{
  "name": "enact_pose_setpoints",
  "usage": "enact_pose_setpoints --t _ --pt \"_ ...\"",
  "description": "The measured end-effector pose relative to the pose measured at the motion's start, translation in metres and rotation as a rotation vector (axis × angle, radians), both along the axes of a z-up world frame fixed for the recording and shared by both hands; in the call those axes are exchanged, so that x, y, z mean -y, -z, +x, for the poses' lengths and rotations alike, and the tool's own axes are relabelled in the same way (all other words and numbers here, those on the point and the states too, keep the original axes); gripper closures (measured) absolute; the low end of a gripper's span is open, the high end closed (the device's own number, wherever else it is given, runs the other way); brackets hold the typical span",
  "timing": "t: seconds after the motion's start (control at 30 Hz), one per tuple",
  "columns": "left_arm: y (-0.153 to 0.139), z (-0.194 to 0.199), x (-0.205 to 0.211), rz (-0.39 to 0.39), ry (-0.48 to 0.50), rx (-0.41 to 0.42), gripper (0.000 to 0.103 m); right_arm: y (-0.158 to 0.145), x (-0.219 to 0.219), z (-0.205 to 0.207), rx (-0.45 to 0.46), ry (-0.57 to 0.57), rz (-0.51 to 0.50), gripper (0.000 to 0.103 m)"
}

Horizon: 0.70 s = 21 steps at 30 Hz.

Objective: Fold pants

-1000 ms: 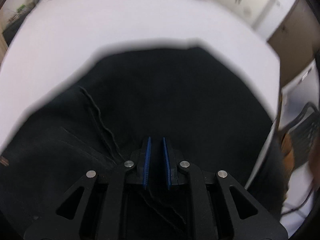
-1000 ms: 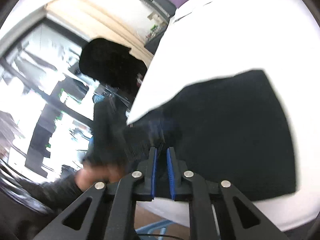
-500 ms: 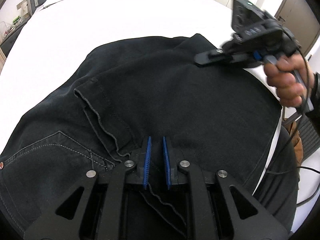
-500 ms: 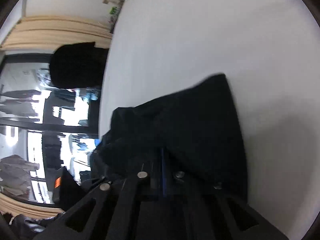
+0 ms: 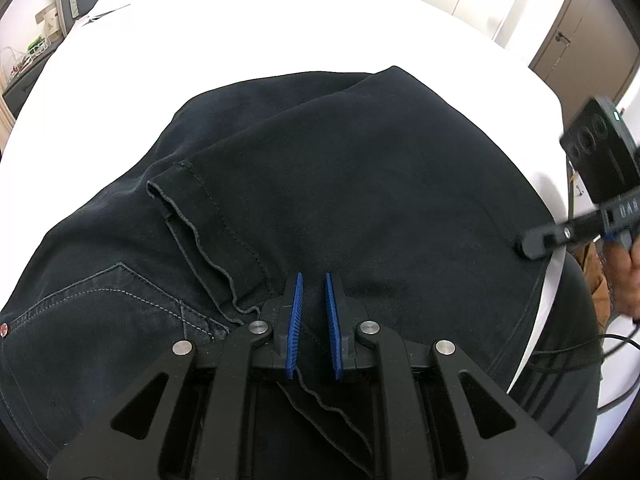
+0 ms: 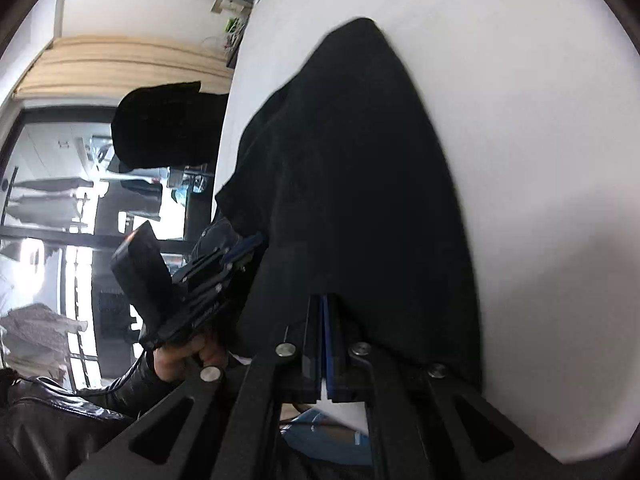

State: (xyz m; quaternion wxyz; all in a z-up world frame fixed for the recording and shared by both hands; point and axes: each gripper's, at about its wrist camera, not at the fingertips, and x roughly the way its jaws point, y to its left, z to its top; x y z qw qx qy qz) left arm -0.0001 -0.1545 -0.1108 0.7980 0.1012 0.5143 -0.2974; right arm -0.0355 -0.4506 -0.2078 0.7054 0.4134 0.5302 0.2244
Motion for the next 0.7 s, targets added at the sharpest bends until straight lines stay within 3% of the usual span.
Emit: enact_pose_setpoints --t 0.17,0.27,0.33,0.4,0.43,0.53,0.7 --pt "0.000 0.001 -0.001 -0.003 0.001 -0.001 0.091 0.012 0.011 -0.022 0.012 0.106 0.088 0.103" --pt "0.000 0.000 -0.002 -0.009 0.000 -0.001 0.091 0.003 0.009 -0.032 0.027 0.127 0.060 0.103" --pt "-0.004 -0.001 -0.001 -0.009 0.000 0.007 0.091 -0.011 0.003 -0.038 0.046 0.131 0.027 0.093" --pt "-0.008 -0.003 -0.003 -0.010 -0.003 0.019 0.091 -0.029 -0.005 -0.045 0.085 0.123 0.006 0.058" --pt "-0.012 -0.004 -0.004 -0.013 -0.008 0.020 0.091 -0.041 -0.011 -0.047 0.114 0.113 -0.002 0.052" --pt "-0.024 -0.008 -0.016 -0.047 -0.030 0.002 0.091 -0.071 -0.027 -0.042 0.208 0.099 -0.002 0.049" --pt "-0.068 -0.023 -0.072 -0.184 -0.115 0.024 0.091 -0.102 -0.060 -0.005 0.333 0.045 0.036 0.049"
